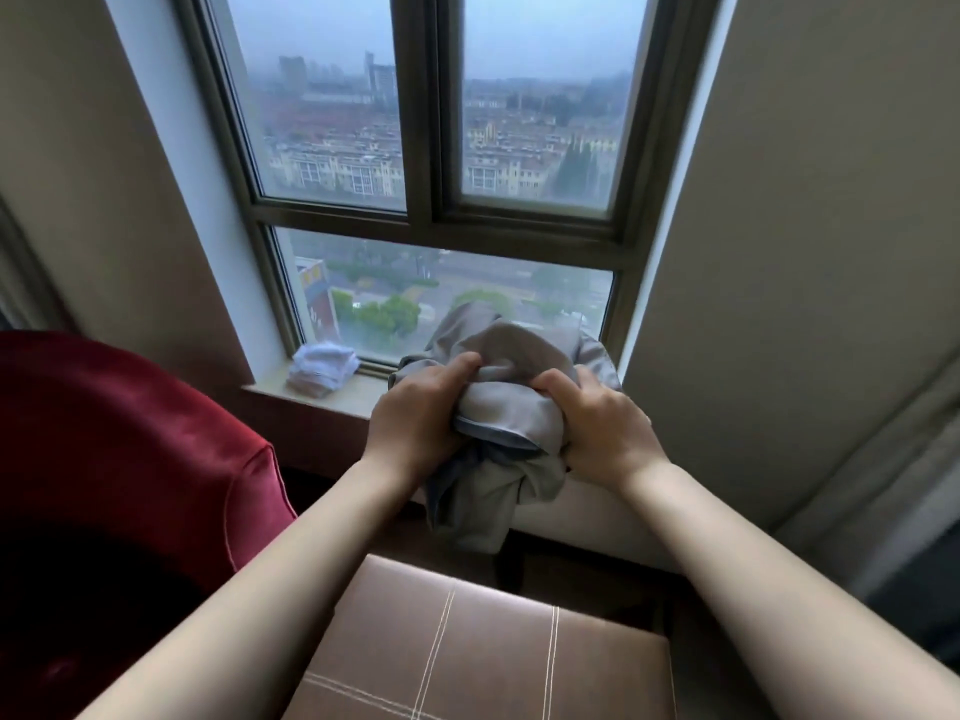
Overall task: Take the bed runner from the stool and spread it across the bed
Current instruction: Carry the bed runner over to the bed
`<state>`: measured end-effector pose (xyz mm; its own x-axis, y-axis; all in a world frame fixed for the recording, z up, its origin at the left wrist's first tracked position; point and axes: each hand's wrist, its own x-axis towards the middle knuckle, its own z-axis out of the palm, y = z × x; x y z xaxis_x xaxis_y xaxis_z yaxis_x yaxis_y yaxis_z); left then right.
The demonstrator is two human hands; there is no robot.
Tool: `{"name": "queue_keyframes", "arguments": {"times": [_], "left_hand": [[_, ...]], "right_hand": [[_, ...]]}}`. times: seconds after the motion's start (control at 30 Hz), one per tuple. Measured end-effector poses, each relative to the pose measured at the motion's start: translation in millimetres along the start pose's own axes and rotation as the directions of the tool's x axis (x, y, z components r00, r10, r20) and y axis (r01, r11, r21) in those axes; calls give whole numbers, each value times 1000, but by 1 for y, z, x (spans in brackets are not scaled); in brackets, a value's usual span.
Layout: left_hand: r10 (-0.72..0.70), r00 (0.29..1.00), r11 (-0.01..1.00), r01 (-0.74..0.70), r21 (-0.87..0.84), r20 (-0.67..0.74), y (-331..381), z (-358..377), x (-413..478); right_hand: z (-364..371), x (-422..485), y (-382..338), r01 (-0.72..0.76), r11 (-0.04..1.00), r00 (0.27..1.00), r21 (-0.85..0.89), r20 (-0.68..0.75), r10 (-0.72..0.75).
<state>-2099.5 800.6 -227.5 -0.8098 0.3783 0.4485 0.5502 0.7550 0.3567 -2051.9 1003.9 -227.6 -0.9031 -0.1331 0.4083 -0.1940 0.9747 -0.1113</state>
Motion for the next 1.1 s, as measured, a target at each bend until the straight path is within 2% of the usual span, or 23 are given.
{"name": "queue_keyframes", "arguments": {"times": [0.27, 0.5, 0.83, 1.1], "left_hand": [[-42, 992, 993, 55, 104, -117, 5, -52, 7], [-111, 969, 969, 154, 192, -221, -20, -102, -16], [-236, 904, 873, 359, 332, -356, -58, -193, -95], [-322, 833, 771, 506, 387, -449, -64, -278, -195]], "right_hand": [[-29, 34, -19, 129, 991, 989, 40, -79, -125], [-33, 63, -67, 286, 950, 956, 129, -113, -272], [-43, 76, -185, 478, 846, 878, 238, -133, -459], [-66, 45, -297, 612, 728, 790, 309, -205, -577]]}}
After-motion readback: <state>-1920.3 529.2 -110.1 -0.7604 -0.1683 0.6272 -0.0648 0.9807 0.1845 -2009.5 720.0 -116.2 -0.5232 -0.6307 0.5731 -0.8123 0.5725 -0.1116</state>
